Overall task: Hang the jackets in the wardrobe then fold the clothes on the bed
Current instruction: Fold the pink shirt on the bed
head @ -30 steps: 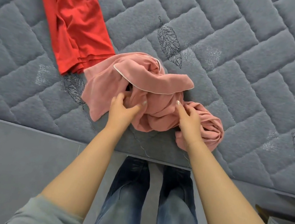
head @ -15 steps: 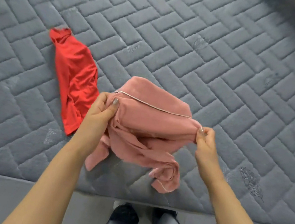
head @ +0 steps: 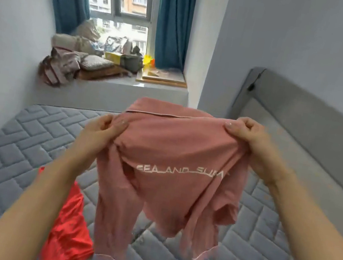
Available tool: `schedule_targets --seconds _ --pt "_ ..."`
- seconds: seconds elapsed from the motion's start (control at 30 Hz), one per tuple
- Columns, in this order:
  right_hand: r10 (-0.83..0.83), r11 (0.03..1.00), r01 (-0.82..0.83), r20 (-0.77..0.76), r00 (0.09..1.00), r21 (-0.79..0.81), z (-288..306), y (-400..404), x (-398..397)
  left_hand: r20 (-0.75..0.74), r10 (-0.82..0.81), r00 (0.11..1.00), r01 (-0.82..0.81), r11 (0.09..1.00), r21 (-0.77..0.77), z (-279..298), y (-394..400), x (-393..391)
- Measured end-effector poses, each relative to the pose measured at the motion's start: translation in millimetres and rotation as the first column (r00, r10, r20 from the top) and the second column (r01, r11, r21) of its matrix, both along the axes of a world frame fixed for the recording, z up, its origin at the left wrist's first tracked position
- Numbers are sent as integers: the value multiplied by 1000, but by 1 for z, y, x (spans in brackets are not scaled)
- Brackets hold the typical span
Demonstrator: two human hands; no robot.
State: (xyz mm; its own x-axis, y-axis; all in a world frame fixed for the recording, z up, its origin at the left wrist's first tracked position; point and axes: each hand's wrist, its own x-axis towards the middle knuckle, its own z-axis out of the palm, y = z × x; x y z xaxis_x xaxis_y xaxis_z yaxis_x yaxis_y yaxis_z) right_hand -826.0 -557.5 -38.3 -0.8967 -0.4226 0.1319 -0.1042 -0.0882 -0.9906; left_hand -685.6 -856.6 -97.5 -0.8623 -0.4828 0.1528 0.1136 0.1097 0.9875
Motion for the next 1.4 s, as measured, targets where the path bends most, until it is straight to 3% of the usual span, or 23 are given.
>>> schedule_targets --seconds 0.1,0.2,0.23,0.3,0.37,0.4,0.47,0.53,0.63,0.7,0.77,0.87,1.0,1.2,1.3,1.4 --pt "-37 989 52 -107 994 141 32 30 -9 -45 145 988 -147 988 -50 27 -21 -6" --pt "19 926 53 -187 982 373 39 55 -20 2 33 999 -33 999 0 41 -26 -14" --pt "54 875 70 -239 969 480 38 61 -22 80 -34 996 37 999 -39 41 -19 -17" --pt "155 690 147 -343 926 709 35 70 -27 308 -42 950 130 953 -273 33 -3 -21" --pt "257 491 210 -371 892 845 28 79 -32 531 8 848 282 841 -462 22 14 -24" --pt "287 445 232 -383 878 865 23 83 -35 603 -4 798 370 793 -485 15 23 -27" --pt "274 499 255 -429 860 829 11 92 -43 625 -59 778 445 754 -483 4 40 -35" --pt "166 685 215 -436 884 696 1 102 -54 527 -138 839 408 799 -441 -5 57 -44" --pt "90 842 91 -304 948 532 -9 128 -80 314 -253 915 305 943 -131 -3 82 -57" --pt "126 898 -39 -170 977 439 -15 152 -100 191 -278 941 268 960 79 1 99 -69" --pt "155 941 -132 -51 987 312 -20 179 -120 109 -268 957 247 952 179 9 123 -85" --pt "201 947 -213 72 977 240 -26 216 -162 64 -256 964 235 943 235 18 164 -112" --pt "295 888 -296 58 954 351 -37 259 -213 87 -214 973 191 956 221 17 217 -142" --pt "327 819 -418 278 903 394 -51 305 -271 207 -136 969 59 939 339 -26 284 -170" --pt "305 859 -394 293 906 326 -58 317 -286 232 -129 964 4 880 475 -51 314 -184" --pt "191 911 -247 193 962 330 -61 313 -299 239 -157 958 -4 828 561 -79 340 -188"
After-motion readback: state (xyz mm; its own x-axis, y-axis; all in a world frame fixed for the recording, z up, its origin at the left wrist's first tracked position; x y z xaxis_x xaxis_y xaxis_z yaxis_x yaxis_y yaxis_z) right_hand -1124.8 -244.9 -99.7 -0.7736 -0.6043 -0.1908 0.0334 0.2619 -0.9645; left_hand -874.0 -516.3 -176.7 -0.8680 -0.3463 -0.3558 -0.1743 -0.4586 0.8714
